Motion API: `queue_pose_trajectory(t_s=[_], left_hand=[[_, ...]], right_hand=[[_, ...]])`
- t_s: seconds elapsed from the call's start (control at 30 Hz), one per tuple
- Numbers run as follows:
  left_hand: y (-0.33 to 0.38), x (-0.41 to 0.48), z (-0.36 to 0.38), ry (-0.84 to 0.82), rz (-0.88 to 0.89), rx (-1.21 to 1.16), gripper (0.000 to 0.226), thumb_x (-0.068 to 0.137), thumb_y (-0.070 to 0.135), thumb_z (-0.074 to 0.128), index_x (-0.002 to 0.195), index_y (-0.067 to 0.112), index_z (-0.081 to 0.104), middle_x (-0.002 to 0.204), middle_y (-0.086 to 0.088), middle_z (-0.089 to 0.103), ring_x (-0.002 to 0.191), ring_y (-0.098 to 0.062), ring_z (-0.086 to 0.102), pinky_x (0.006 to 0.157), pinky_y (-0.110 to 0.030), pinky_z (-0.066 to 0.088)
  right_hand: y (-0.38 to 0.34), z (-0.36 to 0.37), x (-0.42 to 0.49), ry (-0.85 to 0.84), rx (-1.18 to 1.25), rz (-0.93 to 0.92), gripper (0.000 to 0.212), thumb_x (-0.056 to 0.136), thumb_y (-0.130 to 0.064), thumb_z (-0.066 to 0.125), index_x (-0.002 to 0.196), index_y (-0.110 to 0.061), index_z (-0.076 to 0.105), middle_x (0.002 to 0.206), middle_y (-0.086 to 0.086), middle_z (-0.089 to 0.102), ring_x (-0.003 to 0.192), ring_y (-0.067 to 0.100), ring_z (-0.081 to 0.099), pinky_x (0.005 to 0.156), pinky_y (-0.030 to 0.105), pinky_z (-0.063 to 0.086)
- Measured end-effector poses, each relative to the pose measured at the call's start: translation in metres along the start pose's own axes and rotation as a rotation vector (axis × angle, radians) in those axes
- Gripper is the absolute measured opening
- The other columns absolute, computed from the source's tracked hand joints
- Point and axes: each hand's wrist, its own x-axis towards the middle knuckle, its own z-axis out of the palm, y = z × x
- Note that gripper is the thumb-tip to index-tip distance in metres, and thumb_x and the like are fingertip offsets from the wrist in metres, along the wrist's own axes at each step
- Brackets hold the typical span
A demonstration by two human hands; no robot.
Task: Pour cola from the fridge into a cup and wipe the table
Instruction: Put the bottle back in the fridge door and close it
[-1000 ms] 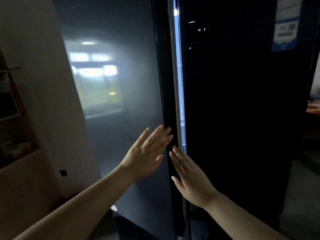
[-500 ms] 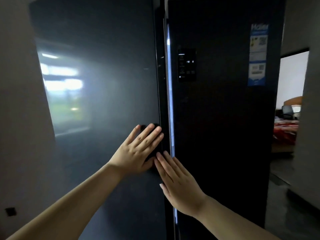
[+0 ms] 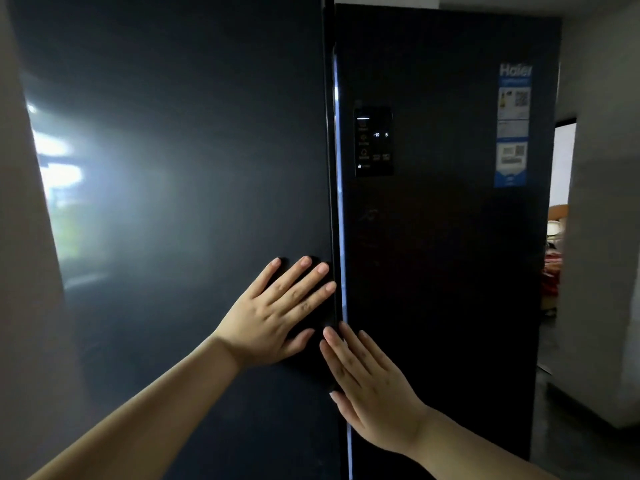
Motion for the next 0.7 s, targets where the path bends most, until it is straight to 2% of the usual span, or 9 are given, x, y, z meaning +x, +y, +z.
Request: queue_pose_trajectory(t_s=[0.2,0.33,0.5,0.63,0.7], left_hand=[[0.001,0.01,0.023,-0.039,-0.042,0.005,0.063,0.092,0.042,0.043,0.149,0.018,0.029,0.155,-0.006,0.026,0.145,-0.024,0.021,0.118,-0.046,0.016],[-0.003,0.018,0.055,-0.147,-0.069,0.051,0.063,0.094,0.042,0.039,0.15,0.017,0.027,0.157,-0.006,0.023,0.145,-0.024,0.019,0.117,-0.046,0.019],[-0.006,0.021,0.087,-0.224,-0.108,0.061,0.062,0.095,0.041,0.036,0.151,0.015,0.024,0.158,-0.006,0.018,0.146,-0.024,0.014,0.118,-0.045,0.015],[-0.007,0.021,0.087,-0.222,-0.117,0.068,0.061,0.096,0.041,0.036,0.151,0.016,0.025,0.158,-0.005,0.019,0.146,-0.023,0.015,0.117,-0.045,0.018],[-0.006,0.022,0.085,-0.27,-0.129,0.083,0.062,0.096,0.041,0.034,0.151,0.017,0.023,0.159,-0.005,0.018,0.146,-0.023,0.014,0.118,-0.044,0.017]], right_hand=[[0.014,0.02,0.008,-0.091,-0.029,0.056,0.073,0.094,-0.039,0.038,0.15,-0.004,0.007,0.159,0.014,0.004,0.146,0.03,0.01,0.114,0.046,0.015],[0.032,0.04,0.021,-0.184,-0.054,0.115,0.072,0.092,-0.041,0.045,0.15,-0.007,0.018,0.158,0.011,0.016,0.146,0.03,0.012,0.113,0.049,0.016],[0.047,0.075,0.034,-0.213,-0.004,0.133,0.073,0.092,-0.042,0.048,0.149,-0.009,0.017,0.157,0.009,0.02,0.146,0.029,0.012,0.117,0.047,0.02],[0.045,0.085,0.034,-0.186,0.011,0.133,0.071,0.093,-0.041,0.043,0.148,-0.008,0.012,0.157,0.011,0.01,0.146,0.03,0.01,0.118,0.047,0.017],[0.044,0.081,0.034,-0.198,0.044,0.145,0.071,0.093,-0.041,0.044,0.148,-0.007,0.014,0.157,0.012,0.012,0.146,0.03,0.011,0.116,0.048,0.018]])
